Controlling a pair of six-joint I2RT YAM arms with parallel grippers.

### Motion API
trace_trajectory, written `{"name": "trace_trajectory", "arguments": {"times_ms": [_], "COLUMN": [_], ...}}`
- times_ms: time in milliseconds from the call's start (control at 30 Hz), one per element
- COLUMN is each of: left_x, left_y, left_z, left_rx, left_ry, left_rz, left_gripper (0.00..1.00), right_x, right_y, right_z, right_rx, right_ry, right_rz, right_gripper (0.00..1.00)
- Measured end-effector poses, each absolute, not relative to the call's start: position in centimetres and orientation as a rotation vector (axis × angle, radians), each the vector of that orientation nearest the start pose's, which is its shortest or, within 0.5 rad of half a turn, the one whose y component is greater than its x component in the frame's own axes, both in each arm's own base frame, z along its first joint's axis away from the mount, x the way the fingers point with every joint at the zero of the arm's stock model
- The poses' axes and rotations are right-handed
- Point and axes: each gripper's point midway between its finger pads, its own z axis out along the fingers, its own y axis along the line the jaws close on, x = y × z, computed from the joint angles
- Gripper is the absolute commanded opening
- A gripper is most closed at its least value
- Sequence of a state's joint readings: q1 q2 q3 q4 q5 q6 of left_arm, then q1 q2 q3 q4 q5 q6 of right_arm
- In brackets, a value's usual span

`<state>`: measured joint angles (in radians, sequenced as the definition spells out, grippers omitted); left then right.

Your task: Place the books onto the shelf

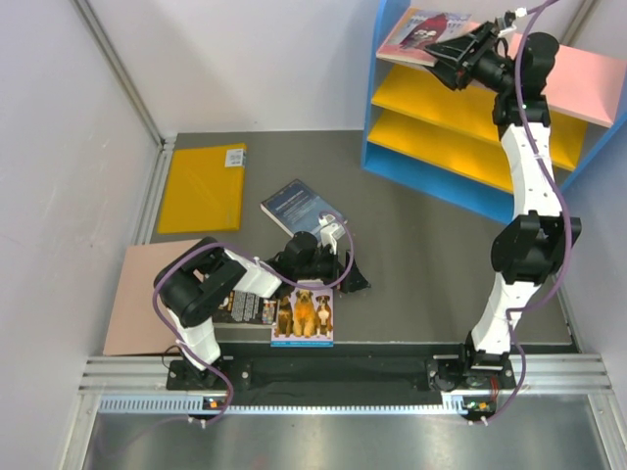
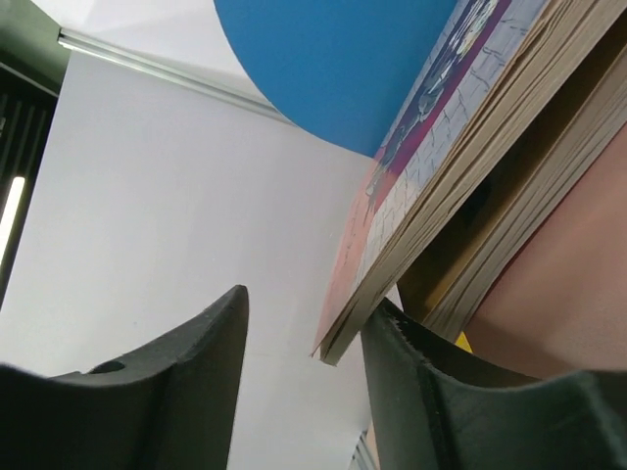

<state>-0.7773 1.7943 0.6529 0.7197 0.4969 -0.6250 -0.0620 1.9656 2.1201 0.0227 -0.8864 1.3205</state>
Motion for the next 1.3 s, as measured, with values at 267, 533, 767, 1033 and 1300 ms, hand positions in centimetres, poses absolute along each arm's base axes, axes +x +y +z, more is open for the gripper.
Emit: {"name": "trace_trajectory", "arguments": {"times_ms": [267,533,767,1033,1300], "left_x": [22.5,22.5,22.4,22.4,22.4], "left_y": [-36.9,-36.9,-36.9,-36.9,-37.0], "left_z": [5.4,5.4,5.4,5.4,5.4], "left_rx": [0.526,0.527,0.529,0.529,0.530], "left_ry": [2.159,2.159,2.159,2.159,2.159], "left_rz": [-1.341,-1.341,-1.342,-1.342,-1.343], "left_gripper": [0.99,0.99,0.99,0.99,0.99], "right_x": [52.0,52.0,52.7,54.2,53.2], "right_y": [11.5,11.5,11.4,11.2,11.5], "right_z": [47.1,48.0,48.5,46.5,48.6], "right_rx": [0.340,0.327,0.307,0.355,0.283], "right_ry": [1.654,1.643,1.633,1.678,1.641], "right_rz": [1.585,1.582,1.576,1.537,1.483], "right_gripper": [0.00,0.00,0.06,0.45,1.00]}}
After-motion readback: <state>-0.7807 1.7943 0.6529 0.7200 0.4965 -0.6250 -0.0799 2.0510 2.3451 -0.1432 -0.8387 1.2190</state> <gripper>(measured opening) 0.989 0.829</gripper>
